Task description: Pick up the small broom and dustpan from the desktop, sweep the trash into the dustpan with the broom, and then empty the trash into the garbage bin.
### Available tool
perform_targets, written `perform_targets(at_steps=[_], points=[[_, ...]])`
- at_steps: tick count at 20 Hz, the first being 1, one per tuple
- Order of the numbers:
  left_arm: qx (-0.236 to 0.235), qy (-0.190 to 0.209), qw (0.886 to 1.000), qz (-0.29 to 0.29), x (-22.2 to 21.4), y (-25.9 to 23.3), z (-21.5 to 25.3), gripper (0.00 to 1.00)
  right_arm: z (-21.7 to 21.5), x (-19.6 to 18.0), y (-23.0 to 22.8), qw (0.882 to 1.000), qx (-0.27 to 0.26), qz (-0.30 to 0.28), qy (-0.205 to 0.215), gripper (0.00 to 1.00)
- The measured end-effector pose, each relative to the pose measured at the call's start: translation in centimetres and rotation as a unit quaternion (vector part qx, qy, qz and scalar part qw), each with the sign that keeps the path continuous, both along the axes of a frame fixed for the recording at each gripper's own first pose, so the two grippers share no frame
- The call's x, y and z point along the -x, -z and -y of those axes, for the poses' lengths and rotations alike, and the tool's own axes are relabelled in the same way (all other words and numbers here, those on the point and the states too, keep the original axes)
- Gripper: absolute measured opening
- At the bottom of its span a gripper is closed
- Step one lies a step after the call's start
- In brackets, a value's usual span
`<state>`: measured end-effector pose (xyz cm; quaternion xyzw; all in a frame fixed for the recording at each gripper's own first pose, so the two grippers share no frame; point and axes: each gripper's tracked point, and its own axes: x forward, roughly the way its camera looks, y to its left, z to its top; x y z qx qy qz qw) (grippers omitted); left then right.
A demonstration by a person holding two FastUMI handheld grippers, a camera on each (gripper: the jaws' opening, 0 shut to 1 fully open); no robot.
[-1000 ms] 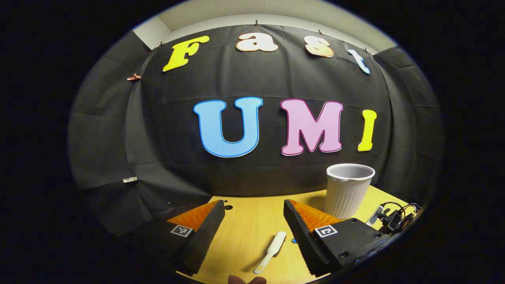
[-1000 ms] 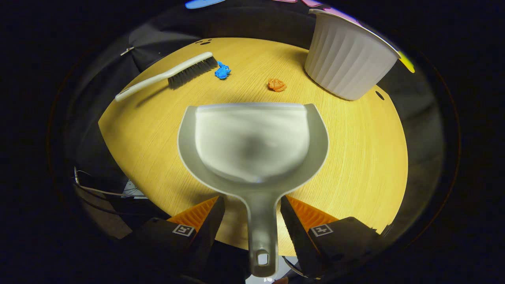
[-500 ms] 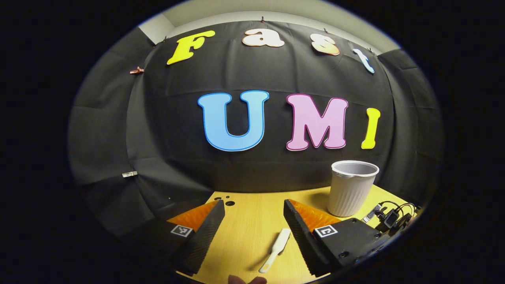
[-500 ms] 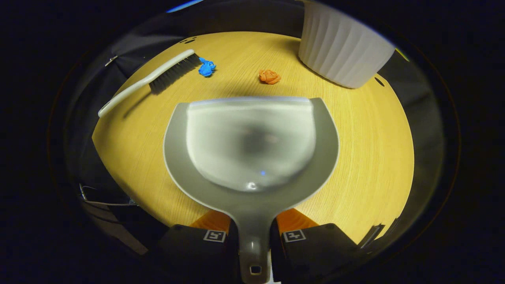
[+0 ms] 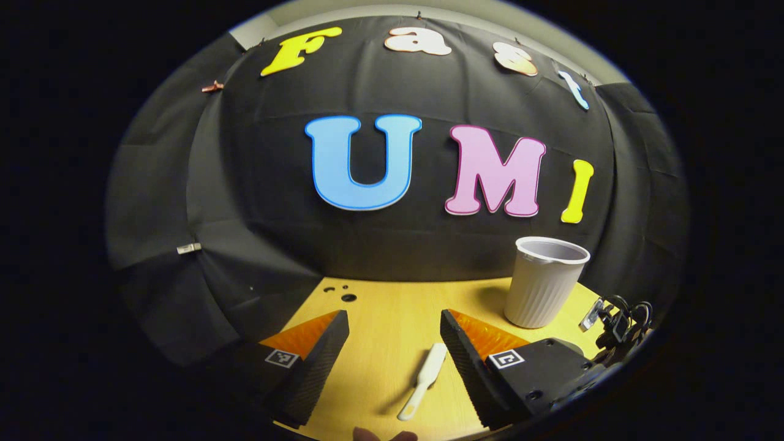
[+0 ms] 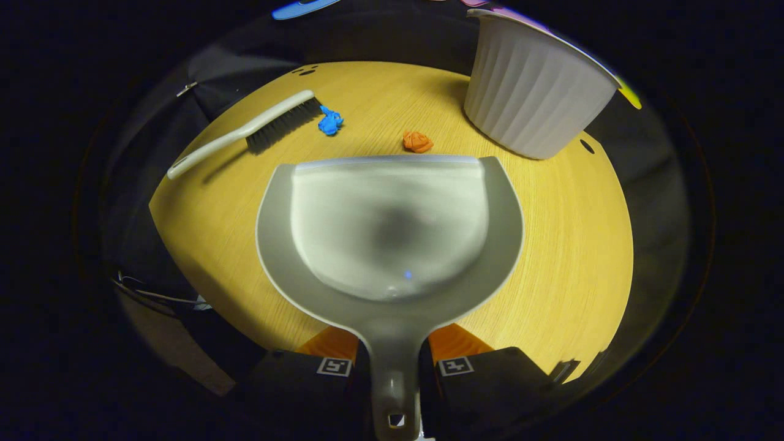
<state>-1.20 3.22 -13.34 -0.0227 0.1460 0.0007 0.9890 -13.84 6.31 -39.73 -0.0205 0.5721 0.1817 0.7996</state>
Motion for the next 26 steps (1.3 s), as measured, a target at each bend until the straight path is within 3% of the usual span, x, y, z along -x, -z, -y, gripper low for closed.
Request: perform_targets(at_steps=[4, 6, 7, 11, 12, 14, 15, 16, 18, 20, 22, 26], points=[[0.002, 0.042, 0.996, -0.082, -0.6, 5.1, 1.7, 0.99, 2.1, 0.2, -0.9, 1.000, 0.001, 0.000, -0.018, 0.40], [0.003, 0.072, 0.989, -0.127, -1.2, 7.8, 2.5, 0.97, 3.1, 0.6, -1.1, 0.999, 0.004, -0.004, -0.035, 0.32], [0.006, 0.084, 0.985, -0.153, -1.4, 9.2, 2.8, 0.97, 3.6, 0.7, -1.1, 0.999, 0.003, -0.006, -0.041, 0.36], [0.012, 0.116, 0.962, -0.248, -1.6, 14.4, 3.6, 0.99, 4.8, 0.6, -0.8, 0.999, 0.000, -0.010, -0.038, 0.36], [0.009, 0.124, 0.954, -0.272, -1.4, 15.6, 3.7, 0.96, 4.9, 0.5, -0.7, 0.999, -0.001, -0.008, -0.038, 0.40], [0.000, 0.137, 0.938, -0.319, -1.0, 18.3, 3.9, 0.94, 5.2, 0.6, -0.7, 0.999, -0.002, -0.008, -0.040, 0.33], [-0.004, 0.139, 0.931, -0.337, -1.0, 19.5, 4.1, 0.92, 5.4, 0.7, -0.7, 0.999, -0.002, -0.008, -0.042, 0.40], [-0.008, 0.141, 0.924, -0.356, -1.0, 20.6, 4.3, 0.90, 5.5, 0.7, -0.6, 0.999, 0.000, -0.008, -0.045, 0.36], [-0.017, 0.147, 0.914, -0.377, -1.1, 22.0, 4.5, 0.88, 5.9, 0.8, -0.5, 0.999, 0.002, -0.008, -0.048, 0.40], [-0.031, 0.152, 0.908, -0.390, -1.7, 23.4, 4.8, 0.87, 6.2, 0.9, -0.4, 0.999, 0.002, -0.008, -0.046, 0.32], [-0.043, 0.159, 0.898, -0.408, -1.9, 24.7, 5.0, 0.85, 6.4, 0.9, -0.3, 0.999, 0.001, -0.009, -0.045, 0.40], [-0.051, 0.159, 0.882, -0.441, -2.3, 26.9, 5.0, 0.81, 6.5, 0.8, -0.2, 0.999, -0.001, -0.011, -0.043, 0.36]])
